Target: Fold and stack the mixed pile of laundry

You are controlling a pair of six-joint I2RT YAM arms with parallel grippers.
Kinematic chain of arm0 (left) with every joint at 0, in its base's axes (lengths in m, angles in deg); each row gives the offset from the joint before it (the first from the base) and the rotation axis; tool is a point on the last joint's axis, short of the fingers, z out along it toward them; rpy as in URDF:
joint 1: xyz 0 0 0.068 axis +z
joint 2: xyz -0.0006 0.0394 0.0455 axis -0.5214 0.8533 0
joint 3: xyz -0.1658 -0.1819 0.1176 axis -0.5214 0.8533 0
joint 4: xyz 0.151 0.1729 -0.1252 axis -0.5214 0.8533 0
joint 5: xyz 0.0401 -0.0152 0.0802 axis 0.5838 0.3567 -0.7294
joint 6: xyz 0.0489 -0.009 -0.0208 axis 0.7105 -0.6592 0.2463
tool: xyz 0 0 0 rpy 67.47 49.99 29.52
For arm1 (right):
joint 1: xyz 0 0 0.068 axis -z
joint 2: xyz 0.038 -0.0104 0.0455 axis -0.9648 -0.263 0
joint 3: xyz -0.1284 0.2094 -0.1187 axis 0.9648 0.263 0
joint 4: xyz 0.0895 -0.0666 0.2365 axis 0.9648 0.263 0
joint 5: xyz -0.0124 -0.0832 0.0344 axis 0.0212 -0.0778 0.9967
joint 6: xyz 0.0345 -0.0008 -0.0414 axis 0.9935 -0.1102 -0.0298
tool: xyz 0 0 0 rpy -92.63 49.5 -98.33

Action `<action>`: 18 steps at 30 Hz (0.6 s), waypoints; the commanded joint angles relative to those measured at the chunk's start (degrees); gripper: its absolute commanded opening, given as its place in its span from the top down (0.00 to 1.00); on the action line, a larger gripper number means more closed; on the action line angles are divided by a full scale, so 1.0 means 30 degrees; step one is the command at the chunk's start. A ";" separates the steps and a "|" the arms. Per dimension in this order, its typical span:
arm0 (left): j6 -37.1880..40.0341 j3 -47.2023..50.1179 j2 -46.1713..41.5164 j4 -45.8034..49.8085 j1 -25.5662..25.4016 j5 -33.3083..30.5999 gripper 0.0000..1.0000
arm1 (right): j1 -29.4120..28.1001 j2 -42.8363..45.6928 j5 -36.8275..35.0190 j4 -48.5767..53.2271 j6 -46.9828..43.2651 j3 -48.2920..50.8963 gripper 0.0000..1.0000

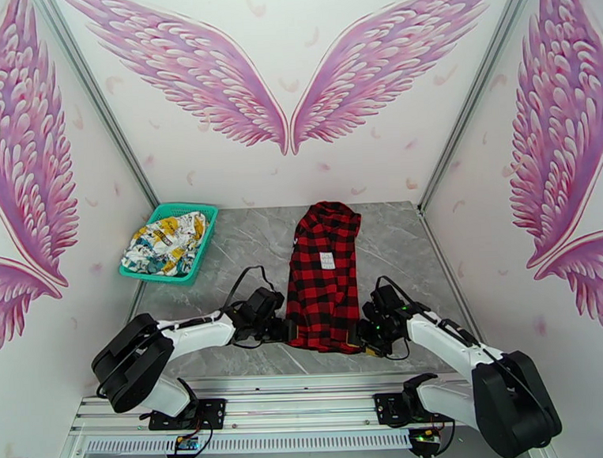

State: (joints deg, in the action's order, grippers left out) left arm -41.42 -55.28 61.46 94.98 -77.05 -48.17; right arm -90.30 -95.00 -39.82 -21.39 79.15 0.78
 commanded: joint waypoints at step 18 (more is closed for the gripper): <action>-0.0691 -0.0587 -0.1277 0.0750 -0.1433 -0.1925 1.00 | -0.0486 0.3878 -0.1089 0.1864 0.1188 0.0087 0.98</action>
State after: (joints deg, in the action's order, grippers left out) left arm -43.41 -55.34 60.07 94.95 -80.33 -52.58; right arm -91.33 -85.78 -41.42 -20.27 81.51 1.63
